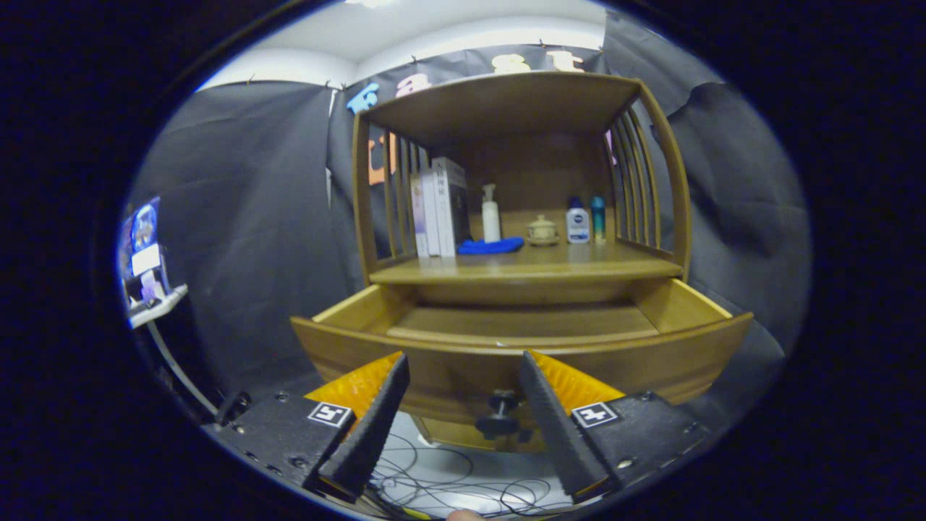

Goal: Pull open the drawer, take out the items inside it, and place them on the countertop above the cabinet.

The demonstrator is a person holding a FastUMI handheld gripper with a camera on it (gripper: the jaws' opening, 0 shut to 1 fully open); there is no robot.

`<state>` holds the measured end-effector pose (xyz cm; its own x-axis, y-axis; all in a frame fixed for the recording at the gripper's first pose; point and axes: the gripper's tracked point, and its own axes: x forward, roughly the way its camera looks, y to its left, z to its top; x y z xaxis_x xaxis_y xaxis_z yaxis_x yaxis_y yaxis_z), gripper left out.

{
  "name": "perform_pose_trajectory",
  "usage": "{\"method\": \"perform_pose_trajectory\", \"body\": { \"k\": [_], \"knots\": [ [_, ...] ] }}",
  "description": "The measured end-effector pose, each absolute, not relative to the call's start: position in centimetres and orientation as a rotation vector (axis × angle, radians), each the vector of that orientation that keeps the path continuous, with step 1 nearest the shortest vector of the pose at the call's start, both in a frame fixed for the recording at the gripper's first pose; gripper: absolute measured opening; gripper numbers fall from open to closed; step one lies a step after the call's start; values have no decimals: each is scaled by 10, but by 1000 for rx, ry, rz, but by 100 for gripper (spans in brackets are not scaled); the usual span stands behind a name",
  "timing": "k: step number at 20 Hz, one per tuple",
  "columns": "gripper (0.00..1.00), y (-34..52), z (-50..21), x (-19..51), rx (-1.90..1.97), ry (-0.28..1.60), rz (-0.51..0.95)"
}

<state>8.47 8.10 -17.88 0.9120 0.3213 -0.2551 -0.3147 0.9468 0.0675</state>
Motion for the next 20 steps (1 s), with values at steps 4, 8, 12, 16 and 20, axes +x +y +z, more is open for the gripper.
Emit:
{"method": "perform_pose_trajectory", "body": {
  "k": [4, 8, 12, 16, 20],
  "knots": [
    [99, 78, -150, 106, 53, 271, 343],
    [99, 71, -154, 136, 5, 402, 308],
    [99, 80, -164, 168, 6, 584, 311],
    [99, 85, -186, 190, -5, 791, 267],
    [99, 83, -211, 207, 19, 969, 214]
  ]
}}
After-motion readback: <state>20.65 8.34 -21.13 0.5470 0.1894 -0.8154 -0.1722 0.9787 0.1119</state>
